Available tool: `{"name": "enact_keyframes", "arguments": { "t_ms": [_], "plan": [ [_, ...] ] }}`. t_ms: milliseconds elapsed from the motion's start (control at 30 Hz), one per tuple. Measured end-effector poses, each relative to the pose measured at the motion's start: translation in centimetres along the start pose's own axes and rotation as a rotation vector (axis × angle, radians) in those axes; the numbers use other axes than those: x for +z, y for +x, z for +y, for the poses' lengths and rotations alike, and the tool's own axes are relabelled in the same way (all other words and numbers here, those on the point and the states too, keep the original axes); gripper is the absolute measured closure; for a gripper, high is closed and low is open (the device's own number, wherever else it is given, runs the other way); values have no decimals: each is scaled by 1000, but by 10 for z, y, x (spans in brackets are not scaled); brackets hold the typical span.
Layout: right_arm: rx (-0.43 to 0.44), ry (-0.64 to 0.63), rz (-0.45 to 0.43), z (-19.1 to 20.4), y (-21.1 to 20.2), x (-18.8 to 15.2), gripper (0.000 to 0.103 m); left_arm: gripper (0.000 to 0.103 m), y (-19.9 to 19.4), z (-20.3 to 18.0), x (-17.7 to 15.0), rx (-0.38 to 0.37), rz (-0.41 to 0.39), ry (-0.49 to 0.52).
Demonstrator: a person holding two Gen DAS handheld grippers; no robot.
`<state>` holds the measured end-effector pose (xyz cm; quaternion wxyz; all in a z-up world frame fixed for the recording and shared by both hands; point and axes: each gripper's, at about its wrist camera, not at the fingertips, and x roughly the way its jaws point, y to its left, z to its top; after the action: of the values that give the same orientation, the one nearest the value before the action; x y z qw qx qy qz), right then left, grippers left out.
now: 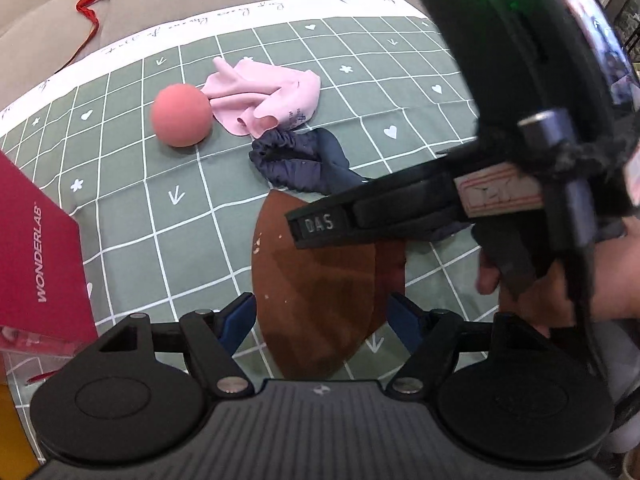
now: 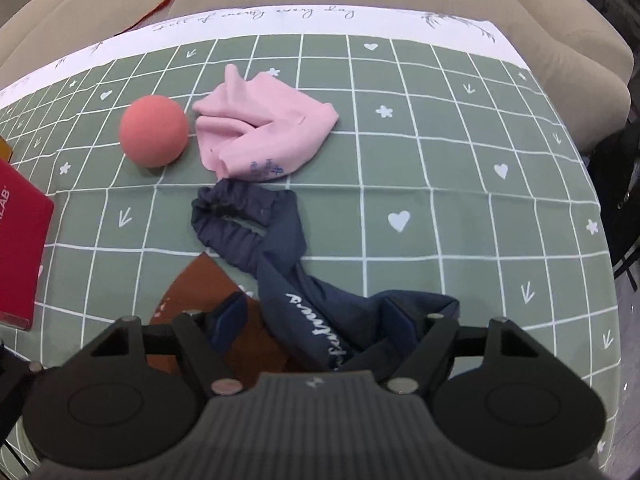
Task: Organize soft objects
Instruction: 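Move both grippers back over the remaining items on the mat, then grasp the brown leather piece with the left gripper while the right grasps the navy headband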
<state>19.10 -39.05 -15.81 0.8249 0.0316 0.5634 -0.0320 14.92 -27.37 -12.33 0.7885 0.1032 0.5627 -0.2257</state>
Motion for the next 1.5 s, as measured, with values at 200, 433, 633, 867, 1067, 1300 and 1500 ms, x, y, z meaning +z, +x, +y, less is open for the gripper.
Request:
{"name": "enact_keyframes", "arguments": {
  "t_ms": [200, 433, 633, 867, 1067, 1300, 1500],
  "plan": [
    [-31, 25, -19, -12, -4, 2, 90, 15, 6, -3, -3, 0, 11, 50],
    [-53, 44, -39, -23, -8, -3, 94, 15, 19, -9, -5, 59, 15, 29],
    [-67, -6, -62, -17, -23, -3, 94, 13, 28, -12, -3, 72, 10, 38],
    [-14, 27, -52, -29, -43, -14, 94, 2, 38, -22, 7, 116, 12, 75],
    [-4, 71, -54, -34, -46, -20, 94, 0, 49, -14, 12, 97, 1, 43],
    [10, 80, -59, -33, -45, -19, 94, 0, 47, -10, 9, 83, -47, 48],
    [15, 80, -58, -33, -46, -19, 94, 8, 38, -13, 8, 76, -47, 62]
  ]
}}
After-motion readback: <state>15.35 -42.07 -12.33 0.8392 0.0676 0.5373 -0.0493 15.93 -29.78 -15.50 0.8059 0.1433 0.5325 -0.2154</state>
